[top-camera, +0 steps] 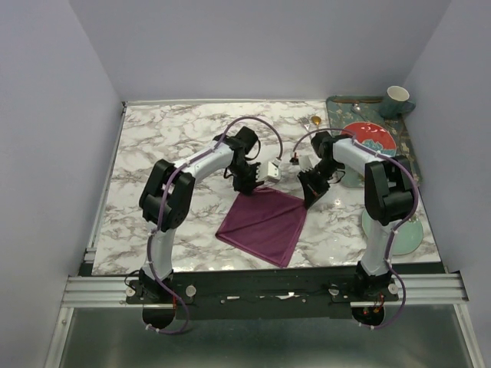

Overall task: Fold the napkin into a case and place the utensils inside
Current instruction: Rotate the upper triangle-folded napkin at the center of the board, then pick up the upper triangle-folded napkin from the center of the board.

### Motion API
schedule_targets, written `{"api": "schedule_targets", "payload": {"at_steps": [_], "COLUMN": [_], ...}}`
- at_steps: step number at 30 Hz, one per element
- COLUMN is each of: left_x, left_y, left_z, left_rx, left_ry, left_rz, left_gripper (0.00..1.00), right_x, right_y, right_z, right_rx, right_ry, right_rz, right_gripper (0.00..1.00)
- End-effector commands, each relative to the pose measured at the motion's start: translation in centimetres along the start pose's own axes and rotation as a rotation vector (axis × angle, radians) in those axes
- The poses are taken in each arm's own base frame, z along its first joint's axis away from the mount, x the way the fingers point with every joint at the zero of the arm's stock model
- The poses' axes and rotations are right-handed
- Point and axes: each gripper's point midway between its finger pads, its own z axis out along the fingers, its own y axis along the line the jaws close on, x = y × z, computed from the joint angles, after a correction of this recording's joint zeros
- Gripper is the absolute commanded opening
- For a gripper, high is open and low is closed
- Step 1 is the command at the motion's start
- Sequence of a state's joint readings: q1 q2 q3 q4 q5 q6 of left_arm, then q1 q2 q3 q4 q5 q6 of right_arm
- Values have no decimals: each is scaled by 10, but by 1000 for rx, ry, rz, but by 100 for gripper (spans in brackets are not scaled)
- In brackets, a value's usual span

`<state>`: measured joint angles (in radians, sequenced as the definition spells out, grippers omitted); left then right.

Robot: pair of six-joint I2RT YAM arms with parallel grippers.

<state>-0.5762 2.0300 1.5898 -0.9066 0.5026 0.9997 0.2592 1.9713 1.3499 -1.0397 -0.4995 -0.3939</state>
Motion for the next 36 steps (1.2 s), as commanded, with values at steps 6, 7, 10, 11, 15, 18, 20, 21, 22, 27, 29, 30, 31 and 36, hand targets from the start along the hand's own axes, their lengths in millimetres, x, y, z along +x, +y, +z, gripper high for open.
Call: {"api": "schedule_targets", "payload": {"at_steps": [6,7,10,11,15,18,20,21,22,27,29,30,31,36], "left_x": [15,11,17,18,19,17,19,18,20,22,22,24,25,27], "left_y": [48,59,80,78,69,60,58,56,55,49,47,46,45,45], "left_z": [-18,-26,-42,-40,-30,-21,-15,-13,-11,-3,1,1,3,1], "left_rx": [-103,-118,-140,-120,-23,45,67,83,99,160,195,204,216,253], "left_ry": [-192,-228,-297,-295,-310,-326,-326,-332,-332,-335,-345,-348,-350,-382], "left_rz": [-550,-560,-614,-624,-669,-725,-757,-770,-787,-854,-884,-899,-913,-960], "left_gripper": [61,63,69,69,67,65,64,64,64,63,63,62,61,55], "right_x": [-18,-20,-22,-24,-28,-28,-28,-27,-27,-26,-26,-26,-26,-25], "right_y": [-3,-3,-7,-8,-11,-13,-13,-13,-13,-13,-14,-14,-15,-15], "right_z": [4,4,5,4,3,4,4,4,4,4,4,3,4,4], "right_rx": [35,37,44,51,65,69,70,71,72,73,74,76,78,78], "right_ry": [51,51,58,57,53,55,55,58,59,61,62,64,65,68], "right_rz": [-133,-136,-140,-142,-150,-151,-155,-154,-153,-151,-154,-152,-152,-151], "right_gripper": [1,1,1,1,1,1,1,1,1,1,1,1,1,1]}}
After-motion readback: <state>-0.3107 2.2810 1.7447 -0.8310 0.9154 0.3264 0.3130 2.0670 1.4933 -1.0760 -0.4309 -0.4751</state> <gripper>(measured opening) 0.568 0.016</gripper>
